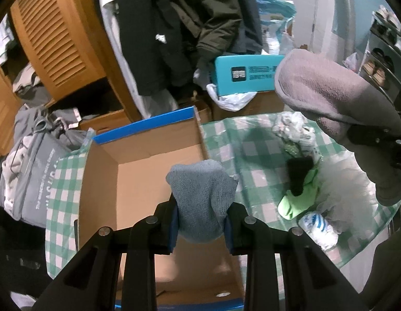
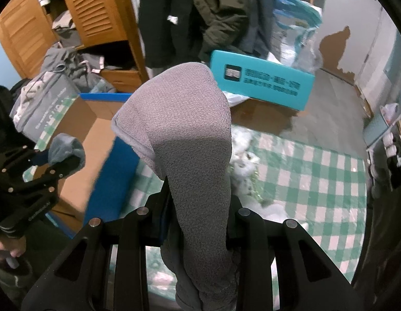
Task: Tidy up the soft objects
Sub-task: 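Carry both socks over the cardboard box and open both grippers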
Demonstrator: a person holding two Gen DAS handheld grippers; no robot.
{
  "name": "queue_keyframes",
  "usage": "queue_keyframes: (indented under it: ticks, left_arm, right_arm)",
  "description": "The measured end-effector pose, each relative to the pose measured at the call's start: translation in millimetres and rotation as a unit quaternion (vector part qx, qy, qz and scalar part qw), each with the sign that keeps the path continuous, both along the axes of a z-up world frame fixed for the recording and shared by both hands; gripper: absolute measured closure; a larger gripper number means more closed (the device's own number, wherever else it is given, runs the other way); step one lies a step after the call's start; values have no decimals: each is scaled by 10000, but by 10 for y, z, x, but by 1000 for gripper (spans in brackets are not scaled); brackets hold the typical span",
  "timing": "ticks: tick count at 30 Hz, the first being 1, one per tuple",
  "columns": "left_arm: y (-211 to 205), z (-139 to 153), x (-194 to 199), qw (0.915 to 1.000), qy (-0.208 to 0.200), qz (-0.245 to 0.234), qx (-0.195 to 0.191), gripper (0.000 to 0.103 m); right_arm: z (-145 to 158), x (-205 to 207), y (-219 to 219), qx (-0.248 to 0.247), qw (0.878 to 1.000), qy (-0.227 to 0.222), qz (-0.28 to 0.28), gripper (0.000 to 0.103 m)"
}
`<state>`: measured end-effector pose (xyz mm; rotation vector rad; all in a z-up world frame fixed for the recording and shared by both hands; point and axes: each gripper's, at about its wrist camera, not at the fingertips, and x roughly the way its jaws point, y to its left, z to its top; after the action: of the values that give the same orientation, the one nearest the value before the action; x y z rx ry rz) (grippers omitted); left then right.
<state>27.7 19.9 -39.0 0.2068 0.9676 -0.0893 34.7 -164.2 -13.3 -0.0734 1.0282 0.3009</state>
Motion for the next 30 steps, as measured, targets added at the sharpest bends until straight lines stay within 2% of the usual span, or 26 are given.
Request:
queue_keyframes:
  ticks: [16,30]
  left_arm:
    - [710,-125,-9,9977,111,667,-28,75]
    - [1314,-327,-8,9909,331,1290,-184,75]
  right_arm:
    - [-20,196,888,110,9976,125,665,75]
    - [-134,291,1571,80,9932,306,1124,75]
